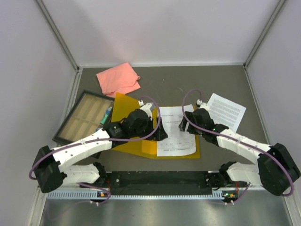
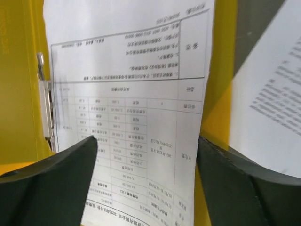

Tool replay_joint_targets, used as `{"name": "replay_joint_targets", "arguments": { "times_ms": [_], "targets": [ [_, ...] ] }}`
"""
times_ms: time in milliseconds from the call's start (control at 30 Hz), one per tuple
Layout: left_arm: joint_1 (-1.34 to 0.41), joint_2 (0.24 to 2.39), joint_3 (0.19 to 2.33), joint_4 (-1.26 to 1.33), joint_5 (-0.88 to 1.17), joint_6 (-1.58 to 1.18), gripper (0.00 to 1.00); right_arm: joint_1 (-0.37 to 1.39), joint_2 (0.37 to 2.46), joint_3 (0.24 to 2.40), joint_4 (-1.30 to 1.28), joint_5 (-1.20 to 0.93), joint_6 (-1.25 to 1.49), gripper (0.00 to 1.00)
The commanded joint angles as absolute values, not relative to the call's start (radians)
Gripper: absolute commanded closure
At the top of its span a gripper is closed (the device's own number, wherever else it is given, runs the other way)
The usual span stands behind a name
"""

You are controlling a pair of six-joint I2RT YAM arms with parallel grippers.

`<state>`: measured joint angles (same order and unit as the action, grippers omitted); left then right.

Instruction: Put the files into the folder

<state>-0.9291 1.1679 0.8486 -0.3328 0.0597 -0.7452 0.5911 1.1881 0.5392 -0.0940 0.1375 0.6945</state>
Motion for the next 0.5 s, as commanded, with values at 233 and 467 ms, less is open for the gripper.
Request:
{"name": "replay_joint_targets", "arguments": {
  "times_ms": [233, 467],
  "targets": [
    [-0.969, 1.399, 1.144, -0.18, 0.141, -0.709, 0.19, 0.207, 0.945, 0.666, -0.367, 0.152, 0.606, 0.01],
    [-1.068, 1.78, 1.464, -0.224, -0.067, -0.629, 0.21, -0.182, 1.017, 0.686, -0.35, 0.008, 0.655, 0.02]
  ]
}}
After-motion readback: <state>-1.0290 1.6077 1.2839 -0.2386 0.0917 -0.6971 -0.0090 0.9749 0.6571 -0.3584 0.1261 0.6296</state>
